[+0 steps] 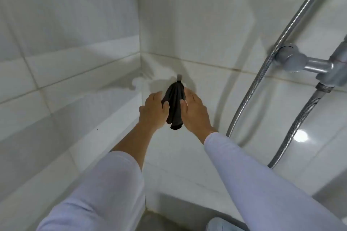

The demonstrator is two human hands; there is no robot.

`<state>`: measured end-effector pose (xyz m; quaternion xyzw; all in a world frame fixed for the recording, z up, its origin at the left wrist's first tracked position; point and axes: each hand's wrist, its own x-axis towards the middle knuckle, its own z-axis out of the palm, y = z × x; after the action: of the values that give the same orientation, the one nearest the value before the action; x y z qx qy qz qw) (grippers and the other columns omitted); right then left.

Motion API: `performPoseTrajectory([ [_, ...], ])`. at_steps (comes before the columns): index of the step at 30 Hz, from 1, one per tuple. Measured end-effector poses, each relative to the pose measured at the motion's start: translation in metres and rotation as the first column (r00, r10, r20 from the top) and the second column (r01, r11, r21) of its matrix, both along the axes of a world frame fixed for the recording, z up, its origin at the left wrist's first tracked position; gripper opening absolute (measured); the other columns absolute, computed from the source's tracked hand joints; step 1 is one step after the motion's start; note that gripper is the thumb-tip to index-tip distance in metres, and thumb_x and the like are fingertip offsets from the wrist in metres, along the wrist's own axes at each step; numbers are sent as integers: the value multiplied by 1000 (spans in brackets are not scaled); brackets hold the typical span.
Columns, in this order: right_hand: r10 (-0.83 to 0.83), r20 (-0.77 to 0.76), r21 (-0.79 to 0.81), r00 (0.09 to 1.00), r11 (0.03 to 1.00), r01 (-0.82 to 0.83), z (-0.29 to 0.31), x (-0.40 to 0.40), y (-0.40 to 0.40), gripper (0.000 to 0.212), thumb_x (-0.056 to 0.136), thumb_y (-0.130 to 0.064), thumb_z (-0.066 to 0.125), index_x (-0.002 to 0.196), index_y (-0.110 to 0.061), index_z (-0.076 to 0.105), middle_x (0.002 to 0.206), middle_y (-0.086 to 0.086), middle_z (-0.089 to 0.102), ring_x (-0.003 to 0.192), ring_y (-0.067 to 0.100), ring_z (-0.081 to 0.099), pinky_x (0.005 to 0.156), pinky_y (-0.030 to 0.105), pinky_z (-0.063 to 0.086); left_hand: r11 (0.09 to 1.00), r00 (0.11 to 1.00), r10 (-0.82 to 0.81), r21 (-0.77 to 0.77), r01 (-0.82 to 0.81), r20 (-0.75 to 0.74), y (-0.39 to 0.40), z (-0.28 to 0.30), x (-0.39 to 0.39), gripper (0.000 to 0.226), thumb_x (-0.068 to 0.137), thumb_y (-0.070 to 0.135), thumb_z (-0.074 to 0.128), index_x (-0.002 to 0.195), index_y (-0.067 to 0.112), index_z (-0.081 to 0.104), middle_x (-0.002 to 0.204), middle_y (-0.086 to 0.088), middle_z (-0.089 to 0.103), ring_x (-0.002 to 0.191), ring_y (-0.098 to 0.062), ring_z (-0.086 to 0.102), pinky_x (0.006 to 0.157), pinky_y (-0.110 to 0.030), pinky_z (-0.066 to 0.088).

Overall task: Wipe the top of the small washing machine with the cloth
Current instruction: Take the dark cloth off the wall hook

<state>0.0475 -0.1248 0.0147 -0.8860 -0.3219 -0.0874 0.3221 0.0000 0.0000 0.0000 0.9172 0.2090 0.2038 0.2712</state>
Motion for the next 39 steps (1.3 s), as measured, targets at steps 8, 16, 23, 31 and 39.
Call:
performPoseTrajectory([
  [8, -81, -168, 345, 983, 929, 135, -3, 28, 36, 33, 96, -17, 41, 127, -8, 50, 120, 11, 60, 110, 24, 55, 87, 22, 38, 934, 1000, 2, -357, -12, -28, 20, 2, 43, 36, 99, 41, 37, 89, 13, 58, 79, -1, 60, 83, -28, 56, 59, -24, 37],
  [16, -71, -371, 414, 926, 880, 233, -3, 30, 43, 25, 91, -28, 53, 107, -8, 57, 89, -2, 57, 81, 14, 53, 73, 22, 39, 910, 997, -10, -413, 40, 74, 33, 1, 39, 37, 96, 40, 50, 117, 12, 59, 95, 1, 58, 88, -18, 54, 75, -27, 41],
  [23, -124, -359, 349, 925, 901, 256, 12, 33, 27, 22, 94, -31, 45, 83, -12, 47, 69, -8, 45, 76, 19, 47, 69, 25, 35, 943, 989, 22, -331, 29, 148, 38, 26, 29, 29, 100, 33, 43, 111, 8, 54, 94, 0, 53, 87, -16, 48, 75, -25, 34],
  [31, -177, -358, 181, 917, 950, 254, 54, 30, -4, 32, 94, -27, 41, 65, -12, 39, 64, -2, 41, 60, 14, 39, 51, 24, 31, 974, 996, -35, -219, 53, 85, 24, 59, 16, 27, 98, 38, 45, 88, 13, 52, 72, 4, 49, 74, -16, 48, 59, -24, 34],
  [39, 25, -748, 399, 663, 815, 419, 76, 0, -39, 17, 92, -22, 48, 94, -7, 57, 100, 12, 63, 85, 26, 62, 66, 32, 55, 851, 973, -229, -488, 194, -13, -42, 70, 3, 38, 96, 43, 43, 102, 10, 61, 98, -8, 63, 91, -23, 60, 91, -42, 53],
])
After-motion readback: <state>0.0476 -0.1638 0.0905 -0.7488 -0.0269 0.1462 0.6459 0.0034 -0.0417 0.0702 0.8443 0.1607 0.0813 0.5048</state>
